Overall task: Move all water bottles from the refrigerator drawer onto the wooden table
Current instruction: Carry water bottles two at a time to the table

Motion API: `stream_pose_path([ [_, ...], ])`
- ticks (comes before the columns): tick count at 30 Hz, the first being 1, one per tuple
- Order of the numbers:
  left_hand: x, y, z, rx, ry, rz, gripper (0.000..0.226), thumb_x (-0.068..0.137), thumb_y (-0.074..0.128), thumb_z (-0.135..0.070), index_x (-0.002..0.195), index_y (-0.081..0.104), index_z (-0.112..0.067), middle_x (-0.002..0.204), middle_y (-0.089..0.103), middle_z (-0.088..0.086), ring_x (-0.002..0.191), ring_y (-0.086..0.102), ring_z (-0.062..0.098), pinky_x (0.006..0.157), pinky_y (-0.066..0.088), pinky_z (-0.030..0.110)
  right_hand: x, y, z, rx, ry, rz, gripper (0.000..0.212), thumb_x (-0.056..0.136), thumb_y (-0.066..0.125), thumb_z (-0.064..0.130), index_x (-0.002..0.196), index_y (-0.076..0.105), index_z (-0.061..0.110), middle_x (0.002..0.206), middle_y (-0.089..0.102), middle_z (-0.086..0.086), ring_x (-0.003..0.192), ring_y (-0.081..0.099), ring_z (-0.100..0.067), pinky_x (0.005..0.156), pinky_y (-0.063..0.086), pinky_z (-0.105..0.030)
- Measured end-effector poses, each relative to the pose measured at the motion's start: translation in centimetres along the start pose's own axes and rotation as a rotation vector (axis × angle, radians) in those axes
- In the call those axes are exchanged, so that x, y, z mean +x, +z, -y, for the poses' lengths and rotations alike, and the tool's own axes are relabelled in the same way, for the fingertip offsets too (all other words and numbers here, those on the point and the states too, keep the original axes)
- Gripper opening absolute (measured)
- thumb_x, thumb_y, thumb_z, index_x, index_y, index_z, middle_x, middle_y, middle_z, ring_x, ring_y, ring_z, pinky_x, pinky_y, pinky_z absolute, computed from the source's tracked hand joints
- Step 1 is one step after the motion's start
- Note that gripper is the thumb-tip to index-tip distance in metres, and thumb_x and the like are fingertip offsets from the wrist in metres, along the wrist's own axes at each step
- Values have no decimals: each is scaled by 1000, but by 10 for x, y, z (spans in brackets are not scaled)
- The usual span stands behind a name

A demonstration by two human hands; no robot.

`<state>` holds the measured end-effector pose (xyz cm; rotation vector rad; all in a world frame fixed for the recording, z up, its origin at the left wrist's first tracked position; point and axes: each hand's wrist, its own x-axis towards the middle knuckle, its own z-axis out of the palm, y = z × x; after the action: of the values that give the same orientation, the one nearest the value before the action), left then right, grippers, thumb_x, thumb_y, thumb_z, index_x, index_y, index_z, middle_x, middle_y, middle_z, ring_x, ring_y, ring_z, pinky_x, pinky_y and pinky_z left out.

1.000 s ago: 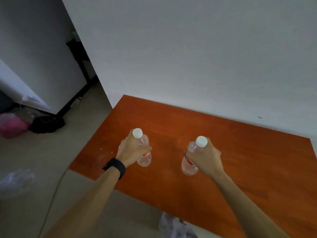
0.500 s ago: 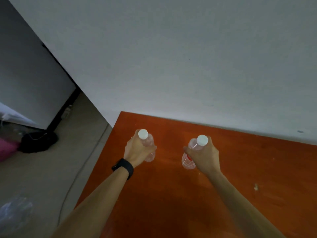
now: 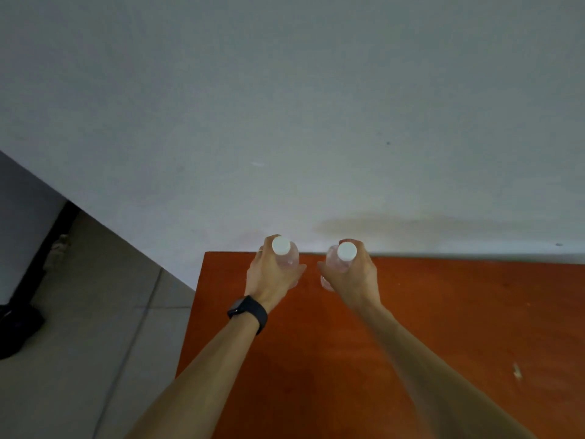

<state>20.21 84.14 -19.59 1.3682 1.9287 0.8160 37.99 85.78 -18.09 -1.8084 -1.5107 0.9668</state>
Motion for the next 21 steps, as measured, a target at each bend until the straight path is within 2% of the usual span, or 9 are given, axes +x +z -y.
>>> stream_pose_path([
  [3, 8, -3, 6, 19, 54, 79, 80, 71, 85, -50, 135, 41, -31, 124, 61, -6, 110, 62, 16, 86, 56, 30, 13, 6, 0, -24, 14, 45, 74, 71, 84, 36, 131, 43, 21, 111, 58, 5, 97, 61, -16, 69, 48, -17],
  [5, 10, -8, 14, -55, 45, 157, 103, 63, 91, -46, 143, 26, -44, 132, 58, -5, 119, 58, 20, 95, 55, 39, 16, 2, -4, -12, 22, 88, 88, 67, 87, 38, 137, 36, 25, 119, 58, 4, 103, 61, -17, 77, 56, -27],
  [6, 11, -10, 21, -86, 38, 172, 113, 60, 93, -44, 145, 20, -50, 137, 55, -3, 125, 55, 22, 99, 53, 44, 16, -1, -5, 5, 27, 100, 93, 65, 88, 36, 139, 33, 27, 121, 58, 5, 103, 61, -16, 79, 58, -28],
  [7, 10, -12, 28, -91, 28, 173, 118, 59, 94, -44, 147, 16, -52, 142, 51, -1, 130, 52, 25, 102, 51, 49, 13, -4, -7, 30, 31, 108, 95, 65, 89, 31, 140, 31, 28, 118, 58, 7, 99, 63, -13, 75, 58, -22],
  [9, 8, -14, 42, -83, -6, 194, 112, 63, 92, -49, 148, 20, -52, 150, 45, -1, 133, 51, 26, 105, 48, 51, 8, -9, -16, 56, 34, 122, 91, 68, 89, 21, 139, 32, 28, 109, 60, 13, 90, 63, -4, 64, 51, -11],
  [11, 8, -14, 51, -97, -35, 269, 100, 69, 87, -55, 148, 26, -50, 150, 49, -4, 125, 59, 23, 102, 49, 40, 1, -8, -30, 54, 18, 132, 86, 70, 90, 26, 137, 37, 31, 114, 62, 14, 96, 64, -3, 67, 50, -11],
  [14, 10, -9, 50, -137, -38, 320, 91, 78, 83, -46, 151, 29, -41, 140, 58, -6, 109, 65, 10, 93, 47, 25, -3, 0, -43, 45, 25, 139, 86, 76, 86, 32, 143, 33, 31, 119, 61, 14, 102, 65, -11, 64, 51, -8],
  [17, 14, -4, 41, -178, -42, 296, 86, 81, 83, -38, 151, 34, -36, 135, 62, -4, 104, 59, 5, 96, 46, 28, 5, 8, -39, 46, 21, 140, 86, 78, 84, 31, 146, 30, 27, 115, 60, 15, 97, 64, -10, 61, 49, -4],
  [21, 29, 7, 29, -141, -14, 322, 86, 83, 81, -38, 152, 31, -32, 140, 60, 3, 122, 61, 23, 101, 49, 40, 19, 23, -27, 15, -12, 158, 84, 81, 82, 31, 146, 28, 29, 116, 63, 14, 87, 65, -4, 59, 48, -6],
])
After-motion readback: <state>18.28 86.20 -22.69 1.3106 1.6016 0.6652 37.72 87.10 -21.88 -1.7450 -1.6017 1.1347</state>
